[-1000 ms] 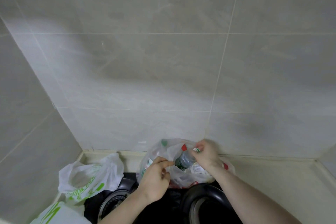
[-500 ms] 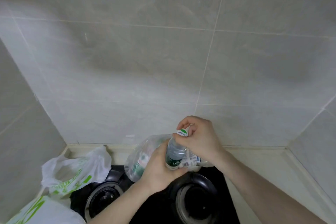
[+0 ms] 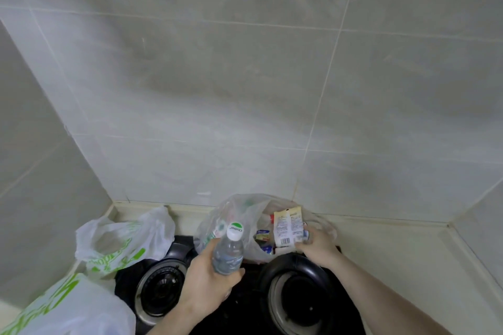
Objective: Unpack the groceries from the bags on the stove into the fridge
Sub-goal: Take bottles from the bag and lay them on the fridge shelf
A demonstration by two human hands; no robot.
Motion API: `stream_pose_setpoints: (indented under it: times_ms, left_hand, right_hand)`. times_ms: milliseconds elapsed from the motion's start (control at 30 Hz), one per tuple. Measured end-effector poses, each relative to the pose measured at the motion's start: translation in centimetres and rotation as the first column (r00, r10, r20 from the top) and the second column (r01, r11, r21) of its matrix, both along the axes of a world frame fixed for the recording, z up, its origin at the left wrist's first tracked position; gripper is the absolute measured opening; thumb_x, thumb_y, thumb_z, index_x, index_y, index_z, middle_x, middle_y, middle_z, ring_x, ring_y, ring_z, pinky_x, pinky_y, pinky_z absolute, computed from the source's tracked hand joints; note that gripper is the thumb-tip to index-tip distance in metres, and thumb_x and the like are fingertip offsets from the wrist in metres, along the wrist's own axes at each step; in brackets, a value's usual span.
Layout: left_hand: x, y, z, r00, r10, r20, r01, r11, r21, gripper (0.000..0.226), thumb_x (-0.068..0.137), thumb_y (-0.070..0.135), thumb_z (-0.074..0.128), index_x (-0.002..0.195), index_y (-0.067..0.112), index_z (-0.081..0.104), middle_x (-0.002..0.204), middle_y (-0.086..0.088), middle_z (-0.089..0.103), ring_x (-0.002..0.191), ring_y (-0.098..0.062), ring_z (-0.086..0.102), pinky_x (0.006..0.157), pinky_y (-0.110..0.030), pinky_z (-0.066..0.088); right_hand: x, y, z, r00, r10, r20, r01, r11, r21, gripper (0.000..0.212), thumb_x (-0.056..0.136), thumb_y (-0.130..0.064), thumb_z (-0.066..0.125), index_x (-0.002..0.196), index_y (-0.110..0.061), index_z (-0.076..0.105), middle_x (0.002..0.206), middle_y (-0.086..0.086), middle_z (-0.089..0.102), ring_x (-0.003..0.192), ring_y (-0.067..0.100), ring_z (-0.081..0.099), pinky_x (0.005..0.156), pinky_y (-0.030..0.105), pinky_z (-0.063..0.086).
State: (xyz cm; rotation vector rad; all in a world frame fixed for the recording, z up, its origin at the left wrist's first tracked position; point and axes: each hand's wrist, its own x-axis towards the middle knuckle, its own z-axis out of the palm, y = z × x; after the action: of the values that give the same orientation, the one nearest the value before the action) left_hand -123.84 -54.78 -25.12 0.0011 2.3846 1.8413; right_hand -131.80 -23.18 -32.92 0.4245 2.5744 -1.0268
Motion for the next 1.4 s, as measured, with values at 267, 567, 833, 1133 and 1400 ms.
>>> stream_pose_setpoints:
  times_ms: [267, 567, 833, 1133, 1400]
  left_hand:
    - [-1.4, -0.9, 2.3, 1.000, 0.003, 0.007, -0.002, 0.997, -0.080, 0.047, 0.069, 0.026, 0.090, 0.109, 0.026, 0.064, 0.088, -0.008, 0.075, 0.079, -0.037, 0.071, 0.068, -0.048, 0.059]
    - [-1.3, -0.6, 4.0, 1.000, 0.019, -0.009, -0.019, 0.998, -0.066, 0.044, 0.069, 0.007, 0.089, 0.104, 0.017, 0.064, 0.082, 0.000, 0.071, 0.072, -0.008, 0.066, 0.068, -0.020, 0.052]
    - [-0.8, -1.2, 4.5, 0.999, -0.040, -0.021, 0.037, 0.990, -0.135, 0.046, 0.068, 0.029, 0.090, 0.106, 0.026, 0.064, 0.090, 0.004, 0.073, 0.081, -0.011, 0.071, 0.078, -0.031, 0.058]
    - [-1.9, -2.8, 6.5, 0.993, -0.075, -0.086, 0.055, 0.976, -0.212, 0.041, 0.072, 0.027, 0.087, 0.103, 0.025, 0.062, 0.086, 0.000, 0.071, 0.076, -0.018, 0.068, 0.071, -0.035, 0.056]
    - [-0.3, -2.7, 7.9, 0.987, -0.105, -0.122, 0.086, 0.984, -0.156, 0.043, 0.074, 0.019, 0.089, 0.107, 0.031, 0.065, 0.091, 0.005, 0.075, 0.084, -0.016, 0.072, 0.075, -0.032, 0.060]
  right_hand:
    - [-4.4, -1.5, 0.6, 0.998, 0.042, -0.051, -0.027, 0.961, 0.274, 0.099, 0.086, -0.032, 0.071, 0.164, -0.026, 0.011, 0.170, -0.005, 0.022, 0.144, 0.022, 0.045, 0.116, 0.035, 0.040]
    - [-5.6, -0.8, -0.8, 0.980, 0.196, -0.014, -0.171, 0.884, 0.435, 0.047, 0.093, -0.033, 0.072, 0.137, -0.032, 0.055, 0.146, -0.006, 0.047, 0.136, 0.016, 0.046, 0.108, 0.034, 0.044]
    - [-5.9, -2.3, 0.7, 0.863, 0.478, -0.165, -0.381, 0.830, 0.407, 0.076, 0.090, -0.004, 0.066, 0.156, -0.029, 0.038, 0.164, -0.016, 0.027, 0.148, 0.013, 0.036, 0.119, 0.027, 0.033]
    - [-7.7, -4.0, 1.4, 0.910, 0.410, 0.067, -0.355, 0.685, 0.637, 0.021, 0.093, -0.008, 0.061, 0.100, -0.019, 0.077, 0.105, 0.001, 0.076, 0.094, 0.021, 0.070, 0.080, 0.032, 0.056]
    - [0.0, 0.0, 8.0, 0.896, 0.064, -0.439, 0.079, 0.951, 0.299, 0.005, 0.090, -0.034, 0.076, 0.092, -0.033, 0.080, 0.093, -0.005, 0.073, 0.085, 0.019, 0.068, 0.075, 0.034, 0.052]
